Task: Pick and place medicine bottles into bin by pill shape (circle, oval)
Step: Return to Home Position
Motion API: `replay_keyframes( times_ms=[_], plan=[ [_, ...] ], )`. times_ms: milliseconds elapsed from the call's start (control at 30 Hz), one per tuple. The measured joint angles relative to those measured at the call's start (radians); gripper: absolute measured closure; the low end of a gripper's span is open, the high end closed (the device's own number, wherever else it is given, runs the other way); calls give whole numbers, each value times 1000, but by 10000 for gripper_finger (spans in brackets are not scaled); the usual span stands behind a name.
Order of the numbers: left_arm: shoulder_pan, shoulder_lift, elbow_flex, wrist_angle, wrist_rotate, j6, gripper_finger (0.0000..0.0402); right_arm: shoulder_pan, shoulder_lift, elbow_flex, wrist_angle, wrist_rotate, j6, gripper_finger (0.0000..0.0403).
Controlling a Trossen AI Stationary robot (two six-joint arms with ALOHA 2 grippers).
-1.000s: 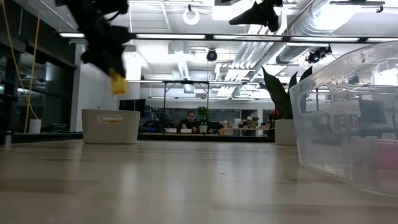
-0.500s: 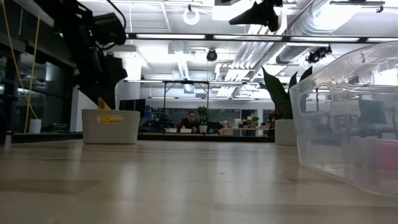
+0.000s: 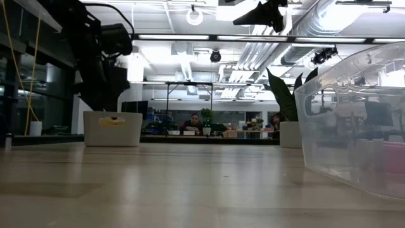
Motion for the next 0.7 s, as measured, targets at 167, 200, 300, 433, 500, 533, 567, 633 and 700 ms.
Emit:
replay_keyframes(
  times_ms=[167,200,300,433,500,533,567,633,700],
  plan=[
    [0,-30,52,-10,91,16,120,0,0,0,0,0,0,132],
    [0,-45,71,-16,103,16,120,0,0,0,0,0,0,132],
    [-2,-107,130,-19,118,29,120,0,0,0,0,0,-5,132],
    [-36,-238,164,72,183,24,119,0,0,0,1,0,-17,132],
    [-82,-322,145,191,259,25,124,0,0,0,1,0,-19,132],
    [-112,-363,128,257,287,23,129,0,0,0,1,0,-21,132],
    [-150,-402,110,315,298,14,136,0,0,0,1,0,-26,132],
    [-238,-469,66,412,297,-8,157,0,0,0,1,0,-26,132],
    [-343,-526,15,508,264,-19,187,0,0,0,2,-1,-26,132]
  ],
)
